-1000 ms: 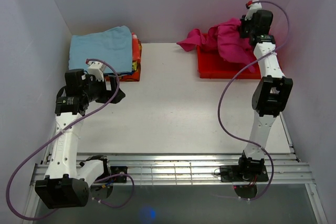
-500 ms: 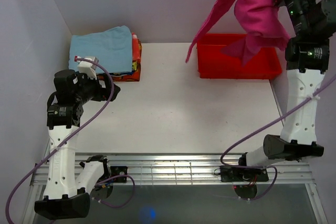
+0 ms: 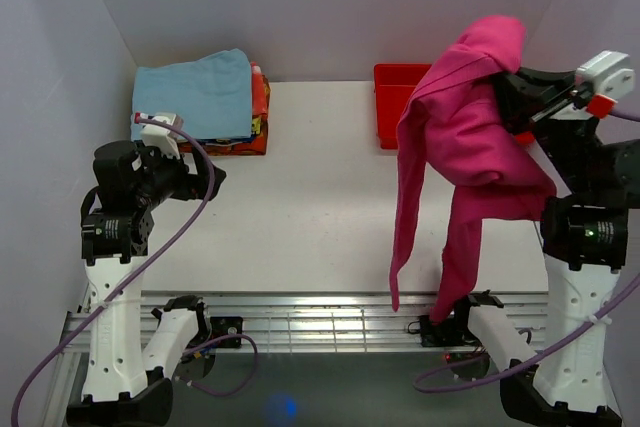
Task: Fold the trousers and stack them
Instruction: Move the trousers to the center of the board
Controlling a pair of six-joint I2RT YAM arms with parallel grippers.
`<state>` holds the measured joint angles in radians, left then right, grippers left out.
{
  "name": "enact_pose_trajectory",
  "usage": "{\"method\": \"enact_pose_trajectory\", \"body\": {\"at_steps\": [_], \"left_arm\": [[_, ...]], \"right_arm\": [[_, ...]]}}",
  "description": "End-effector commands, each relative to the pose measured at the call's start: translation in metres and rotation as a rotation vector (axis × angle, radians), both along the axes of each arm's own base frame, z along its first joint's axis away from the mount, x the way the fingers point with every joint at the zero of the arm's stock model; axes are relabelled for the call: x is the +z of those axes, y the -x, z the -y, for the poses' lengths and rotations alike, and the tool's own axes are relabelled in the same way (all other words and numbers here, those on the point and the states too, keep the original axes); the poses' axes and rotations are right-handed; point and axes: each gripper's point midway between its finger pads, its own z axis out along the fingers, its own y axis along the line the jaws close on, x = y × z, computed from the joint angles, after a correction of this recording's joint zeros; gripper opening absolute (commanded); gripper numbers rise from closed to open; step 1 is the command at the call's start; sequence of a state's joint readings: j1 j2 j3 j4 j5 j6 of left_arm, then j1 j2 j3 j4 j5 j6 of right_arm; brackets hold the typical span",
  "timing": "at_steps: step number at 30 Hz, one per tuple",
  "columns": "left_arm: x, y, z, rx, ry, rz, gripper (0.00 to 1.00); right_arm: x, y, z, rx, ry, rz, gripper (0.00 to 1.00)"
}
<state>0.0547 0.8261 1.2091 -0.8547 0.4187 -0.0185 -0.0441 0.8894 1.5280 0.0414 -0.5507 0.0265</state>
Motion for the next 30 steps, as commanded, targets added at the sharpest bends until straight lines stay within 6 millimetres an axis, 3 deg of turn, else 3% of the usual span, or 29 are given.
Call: {"method": "enact_pose_trajectory", "body": {"at_steps": [1, 4, 5, 7, 9, 13, 14, 16, 17, 18, 19, 20, 21, 22, 23, 25, 28, 29, 30], "left_arm": [[0.007, 0.008, 0.003, -0.021, -0.008, 0.021, 0.98], [0.003, 0.009, 0.003, -0.041, -0.029, 0.026, 0.98], [0.003, 0.01, 0.005, -0.061, -0.034, 0.032, 0.98], [0.0, 0.011, 0.009, -0.09, -0.034, 0.031, 0.98], [0.0, 0.012, 0.014, -0.135, -0.038, 0.045, 0.98], [-0.007, 0.015, 0.025, -0.251, -0.072, 0.068, 0.98], [-0.01, 0.015, 0.026, -0.272, -0.079, 0.069, 0.98], [-0.013, 0.016, 0.031, -0.334, -0.097, 0.084, 0.97], [-0.017, 0.018, 0.033, -0.354, -0.098, 0.075, 0.97], [-0.019, 0.018, 0.035, -0.377, -0.101, 0.078, 0.96], [-0.02, 0.02, 0.04, -0.421, -0.103, 0.087, 0.96], [-0.021, 0.02, 0.042, -0.443, -0.102, 0.087, 0.96], [-0.024, 0.021, 0.044, -0.465, -0.099, 0.086, 0.96], [-0.025, 0.022, 0.048, -0.502, -0.099, 0.096, 0.96], [-0.026, 0.022, 0.05, -0.52, -0.095, 0.098, 0.96], [-0.028, 0.022, 0.053, -0.552, -0.09, 0.098, 0.96], [-0.034, 0.013, 0.058, -0.606, -0.072, 0.083, 0.96], [-0.042, 0.006, 0.06, -0.625, -0.054, 0.048, 0.97], [-0.046, 0.001, 0.062, -0.634, -0.045, 0.026, 0.96]], "right_arm": [[-0.061, -0.041, 0.003, -0.012, 0.025, -0.143, 0.08], [-0.094, -0.057, 0.011, -0.061, -0.001, -0.227, 0.08], [-0.119, -0.07, 0.013, -0.068, -0.016, -0.314, 0.08], [-0.145, -0.083, 0.014, -0.075, -0.057, -0.419, 0.08], [-0.192, -0.095, 0.002, -0.028, -0.108, -0.596, 0.08], [-0.271, -0.1, -0.048, 0.073, -0.128, -0.844, 0.08], [-0.287, -0.094, -0.077, 0.136, -0.101, -0.893, 0.08], [-0.311, -0.088, -0.108, 0.19, -0.086, -0.963, 0.08], [-0.331, -0.079, -0.14, 0.253, -0.031, -1.02, 0.08], [-0.339, -0.075, -0.153, 0.285, -0.004, -1.042, 0.08], [-0.344, -0.063, -0.171, 0.399, 0.022, -1.052, 0.37], [-0.354, -0.06, -0.178, 0.417, 0.039, -1.082, 0.57], [-0.357, -0.061, -0.179, 0.414, 0.051, -1.083, 0.93], [-0.349, -0.064, -0.18, 0.414, 0.104, -1.03, 0.94], [-0.359, -0.061, -0.175, 0.392, 0.16, -1.069, 0.9], [-0.358, -0.066, -0.164, 0.345, 0.282, -1.021, 0.9], [-0.354, -0.068, -0.13, 0.291, 0.324, -1.033, 0.9], [-0.359, -0.075, -0.102, 0.238, 0.285, -1.051, 0.9], [-0.364, -0.076, -0.089, 0.224, 0.268, -1.068, 0.9]]}}
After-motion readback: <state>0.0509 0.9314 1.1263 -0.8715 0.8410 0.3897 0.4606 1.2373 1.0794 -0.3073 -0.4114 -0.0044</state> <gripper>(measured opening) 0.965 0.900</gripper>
